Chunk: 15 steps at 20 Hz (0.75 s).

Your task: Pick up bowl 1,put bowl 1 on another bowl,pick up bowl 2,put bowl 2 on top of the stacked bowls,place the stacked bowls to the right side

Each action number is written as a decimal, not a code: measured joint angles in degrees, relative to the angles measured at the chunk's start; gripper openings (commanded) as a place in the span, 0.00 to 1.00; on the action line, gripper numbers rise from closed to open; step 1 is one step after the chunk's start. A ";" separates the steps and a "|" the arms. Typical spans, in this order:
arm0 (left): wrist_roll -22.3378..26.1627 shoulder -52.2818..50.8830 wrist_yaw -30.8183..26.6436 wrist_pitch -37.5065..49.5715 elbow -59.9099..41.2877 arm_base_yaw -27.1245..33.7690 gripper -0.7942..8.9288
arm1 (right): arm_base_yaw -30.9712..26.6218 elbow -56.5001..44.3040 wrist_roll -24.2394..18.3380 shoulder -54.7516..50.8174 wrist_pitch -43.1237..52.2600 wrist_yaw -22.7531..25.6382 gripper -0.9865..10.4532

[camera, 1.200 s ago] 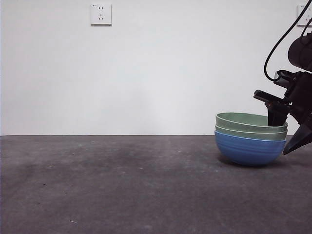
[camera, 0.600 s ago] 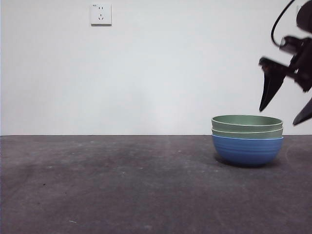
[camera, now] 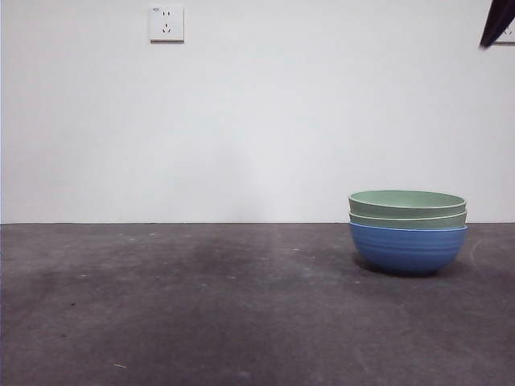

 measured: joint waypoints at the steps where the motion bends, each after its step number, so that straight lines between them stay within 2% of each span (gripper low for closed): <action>1: 0.00 0.00 0.00 -0.46 0.00 0.00 0.37 | 0.48 0.00 -0.04 -1.53 -1.29 0.02 0.41; 3: 0.00 0.00 0.02 -1.38 0.00 0.00 0.37 | 0.98 0.00 -0.39 -4.02 -3.23 0.00 0.37; 4: 0.00 0.00 0.02 -1.42 0.00 0.00 0.36 | 0.98 0.00 -0.61 -4.66 -4.09 0.02 0.24; 5: 0.00 0.00 0.00 -1.46 0.00 0.00 0.32 | 0.98 0.00 -1.20 -4.83 -4.70 0.02 0.10; 6: 0.02 0.00 0.02 -1.75 0.00 0.00 0.18 | 0.98 0.00 -2.29 -4.81 -5.60 0.04 0.08; 7: 0.02 0.00 0.02 -2.03 0.00 0.00 0.05 | 0.98 0.00 -3.13 -4.72 -6.38 0.04 0.08; 11: 0.87 0.00 0.02 -2.25 0.00 0.00 0.08 | 0.98 0.00 -5.14 -4.66 -7.02 0.04 0.09; 15: 0.92 0.00 0.00 -2.25 0.00 0.00 0.08 | 0.98 0.00 -5.38 -4.66 -6.99 0.09 0.09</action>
